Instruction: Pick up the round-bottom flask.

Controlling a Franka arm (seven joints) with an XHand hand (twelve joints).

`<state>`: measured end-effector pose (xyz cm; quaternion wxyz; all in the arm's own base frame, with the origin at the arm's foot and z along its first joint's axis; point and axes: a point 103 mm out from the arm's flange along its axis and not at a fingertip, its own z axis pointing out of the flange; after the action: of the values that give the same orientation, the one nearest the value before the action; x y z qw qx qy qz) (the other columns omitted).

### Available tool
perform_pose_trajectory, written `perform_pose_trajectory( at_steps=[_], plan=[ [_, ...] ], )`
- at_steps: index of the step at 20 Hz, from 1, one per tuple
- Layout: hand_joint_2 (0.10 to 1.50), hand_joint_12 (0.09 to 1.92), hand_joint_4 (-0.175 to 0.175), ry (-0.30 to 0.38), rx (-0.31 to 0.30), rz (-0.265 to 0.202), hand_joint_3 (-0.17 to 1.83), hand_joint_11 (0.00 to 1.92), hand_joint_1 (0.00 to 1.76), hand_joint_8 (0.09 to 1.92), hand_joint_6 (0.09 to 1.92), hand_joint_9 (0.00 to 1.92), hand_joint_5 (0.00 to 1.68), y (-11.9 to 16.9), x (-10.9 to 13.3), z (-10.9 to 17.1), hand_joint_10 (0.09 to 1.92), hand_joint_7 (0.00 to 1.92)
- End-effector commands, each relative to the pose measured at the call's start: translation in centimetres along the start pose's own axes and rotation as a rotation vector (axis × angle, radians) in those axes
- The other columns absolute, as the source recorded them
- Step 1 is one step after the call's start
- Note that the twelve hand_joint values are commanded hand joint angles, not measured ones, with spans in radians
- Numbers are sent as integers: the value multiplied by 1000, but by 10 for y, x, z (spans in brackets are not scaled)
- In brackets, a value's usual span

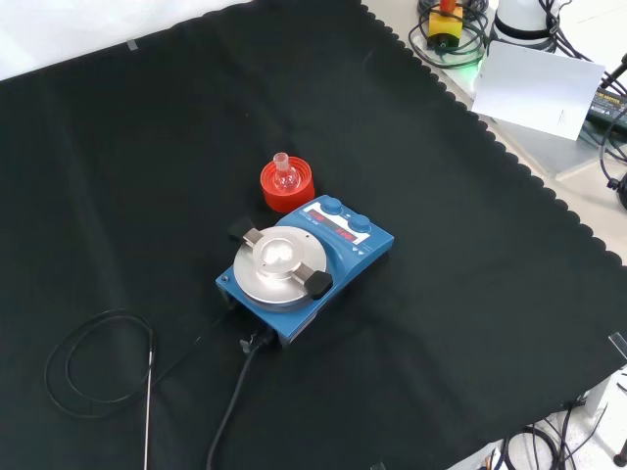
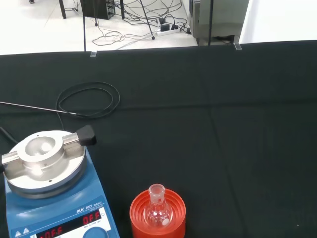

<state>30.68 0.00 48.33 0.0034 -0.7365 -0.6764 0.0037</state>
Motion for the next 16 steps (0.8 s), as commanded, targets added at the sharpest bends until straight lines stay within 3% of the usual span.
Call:
perform_pose_trajectory(
  at_steps=[1,5,16],
  plan=[
    [1132,1335,-12,-10,-10,0,561,85,233,607,501,245,317,-1,0,0,660,116],
    [1236,1391,-12,-9,-10,7,375,53,200,598,413,241,348,-3,-1,-2,655,112],
    [1251,1393,-13,-11,23,53,337,53,208,596,395,245,361,13,2,23,654,119]
  ],
)
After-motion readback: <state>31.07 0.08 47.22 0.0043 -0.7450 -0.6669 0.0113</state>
